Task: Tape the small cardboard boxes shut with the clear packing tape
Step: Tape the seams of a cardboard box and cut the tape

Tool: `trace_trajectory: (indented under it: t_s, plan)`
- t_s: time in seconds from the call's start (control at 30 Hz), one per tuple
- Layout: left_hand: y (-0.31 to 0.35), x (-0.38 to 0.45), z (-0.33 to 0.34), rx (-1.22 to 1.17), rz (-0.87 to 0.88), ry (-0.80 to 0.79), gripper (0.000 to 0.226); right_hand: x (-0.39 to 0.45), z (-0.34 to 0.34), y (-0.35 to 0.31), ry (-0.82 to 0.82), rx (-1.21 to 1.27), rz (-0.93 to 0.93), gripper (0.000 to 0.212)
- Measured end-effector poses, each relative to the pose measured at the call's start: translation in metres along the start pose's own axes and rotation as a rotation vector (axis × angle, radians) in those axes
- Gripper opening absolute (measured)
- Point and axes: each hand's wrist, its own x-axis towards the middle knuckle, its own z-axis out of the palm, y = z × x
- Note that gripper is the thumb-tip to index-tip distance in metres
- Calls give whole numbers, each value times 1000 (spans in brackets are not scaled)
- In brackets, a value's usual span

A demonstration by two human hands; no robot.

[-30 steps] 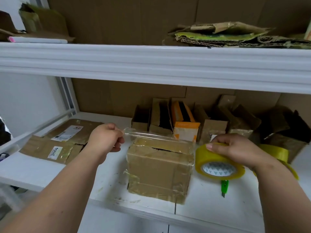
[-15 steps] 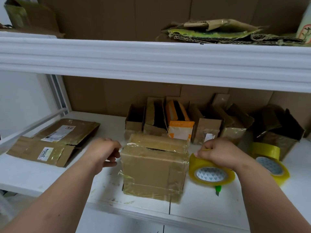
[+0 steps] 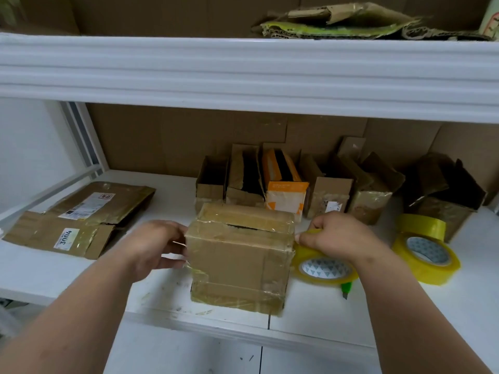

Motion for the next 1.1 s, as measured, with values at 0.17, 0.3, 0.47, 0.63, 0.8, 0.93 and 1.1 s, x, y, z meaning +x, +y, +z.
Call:
trace_trajectory:
  t_s: [0.17,0.3,0.47,0.63,0.8,0.93,1.1]
  plan:
    - [10,-4,11,153,87,136,19,-2,6,-5,-5,27,-24,40]
    - [11,-4,19,284,186,293,27,-4,11,-7,28,42,-25,40]
    - [25,-5,21,538,179,253,44,-7,16,-10,44,41,-14,38]
    - [29,-6,23,539,151,235,46,-16,24,-15,89,20,-75,35]
    - [33,-4,43,1123,348,353,58,-19,33,-20,41,15,-44,55]
    - [21,-3,67,1299,314,180,81,-17,42,-19,37,-3,22,65]
    - [21,-10,81,1520,346,139,90,-15,50,-23,21,24,89,57]
